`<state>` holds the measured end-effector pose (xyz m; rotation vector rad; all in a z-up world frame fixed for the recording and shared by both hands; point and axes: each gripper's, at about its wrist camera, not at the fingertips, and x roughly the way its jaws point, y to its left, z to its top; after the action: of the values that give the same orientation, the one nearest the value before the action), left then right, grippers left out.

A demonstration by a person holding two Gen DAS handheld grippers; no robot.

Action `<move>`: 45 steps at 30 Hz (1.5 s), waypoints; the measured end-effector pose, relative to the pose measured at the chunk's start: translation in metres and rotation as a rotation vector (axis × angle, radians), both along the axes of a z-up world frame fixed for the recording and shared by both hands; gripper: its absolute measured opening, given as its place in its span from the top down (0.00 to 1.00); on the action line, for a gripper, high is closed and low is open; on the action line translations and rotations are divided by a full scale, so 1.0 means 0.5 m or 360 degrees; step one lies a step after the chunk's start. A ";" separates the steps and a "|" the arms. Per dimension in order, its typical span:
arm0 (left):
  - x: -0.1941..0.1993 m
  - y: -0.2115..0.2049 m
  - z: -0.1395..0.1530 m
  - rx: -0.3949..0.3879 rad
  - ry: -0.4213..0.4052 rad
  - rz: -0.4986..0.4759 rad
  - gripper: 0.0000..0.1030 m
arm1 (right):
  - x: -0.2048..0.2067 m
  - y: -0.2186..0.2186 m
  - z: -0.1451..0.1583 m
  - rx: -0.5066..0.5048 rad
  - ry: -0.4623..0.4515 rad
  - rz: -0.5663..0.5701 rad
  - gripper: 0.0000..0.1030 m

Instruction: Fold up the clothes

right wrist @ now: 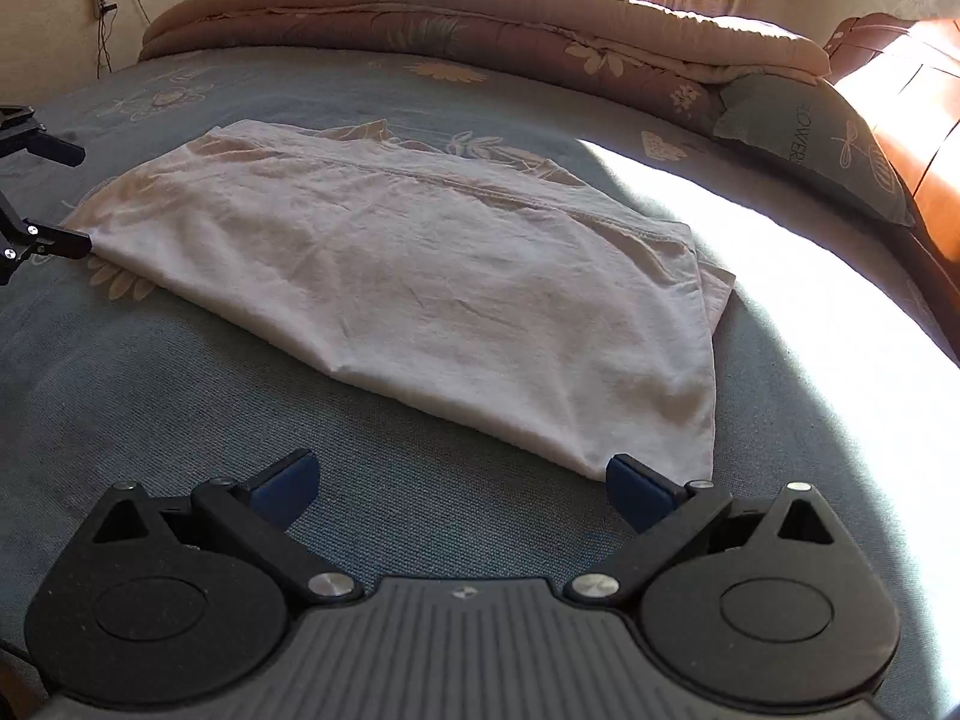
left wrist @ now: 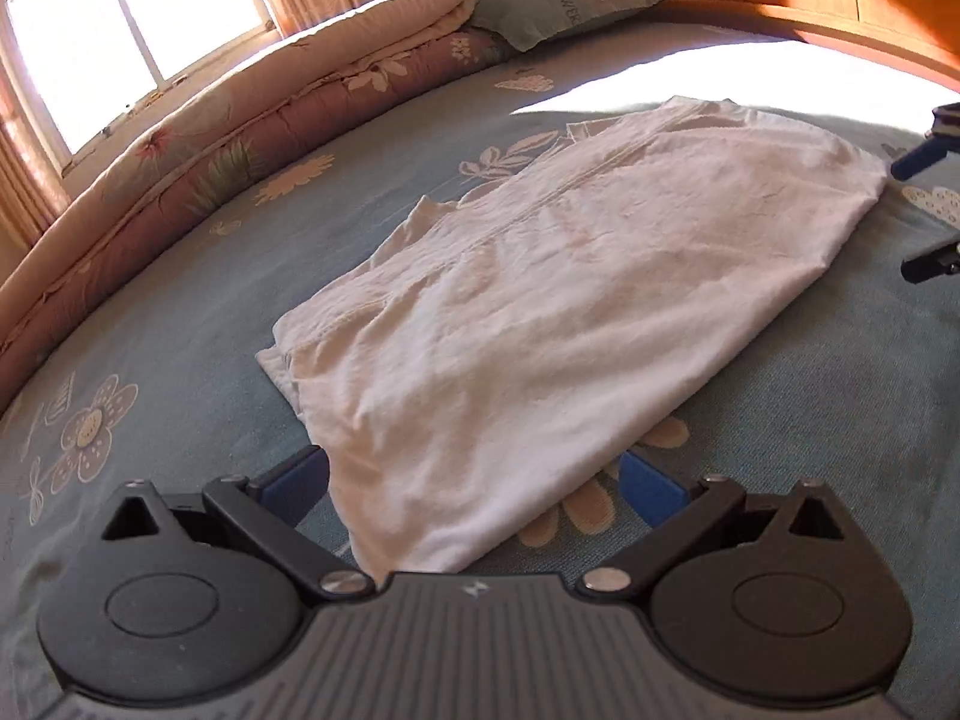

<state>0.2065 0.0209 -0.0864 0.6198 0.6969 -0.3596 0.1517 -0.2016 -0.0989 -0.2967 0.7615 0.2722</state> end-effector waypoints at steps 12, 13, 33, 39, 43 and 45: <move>0.009 -0.143 -0.063 0.0585 -0.0254 -0.0435 0.00 | 0.073 0.176 -0.031 -0.0720 -0.0231 0.0587 0.00; 0.013 -0.155 -0.064 0.0598 -0.0274 -0.0449 0.00 | 0.077 0.191 -0.034 -0.0740 -0.0255 0.0615 0.00; 0.024 -0.103 -0.103 0.0969 -0.0435 -0.0445 0.01 | 0.143 0.052 -0.073 -0.1094 -0.0277 0.0426 0.00; 0.047 -0.173 -0.109 0.0931 -0.0483 -0.0540 0.01 | 0.162 0.143 -0.088 -0.1175 -0.0431 0.0572 0.00; 0.044 -0.129 -0.112 0.0939 -0.0484 -0.0540 0.01 | 0.164 0.113 -0.090 -0.1181 -0.0429 0.0597 0.00; 0.044 -0.101 -0.110 0.0930 -0.0465 -0.0504 0.01 | 0.159 0.078 -0.091 -0.1178 -0.0423 0.0591 0.00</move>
<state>0.2282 -0.0295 -0.1415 1.3191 0.4147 -0.3472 0.2312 -0.1627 -0.1442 -1.1588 0.5136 0.2842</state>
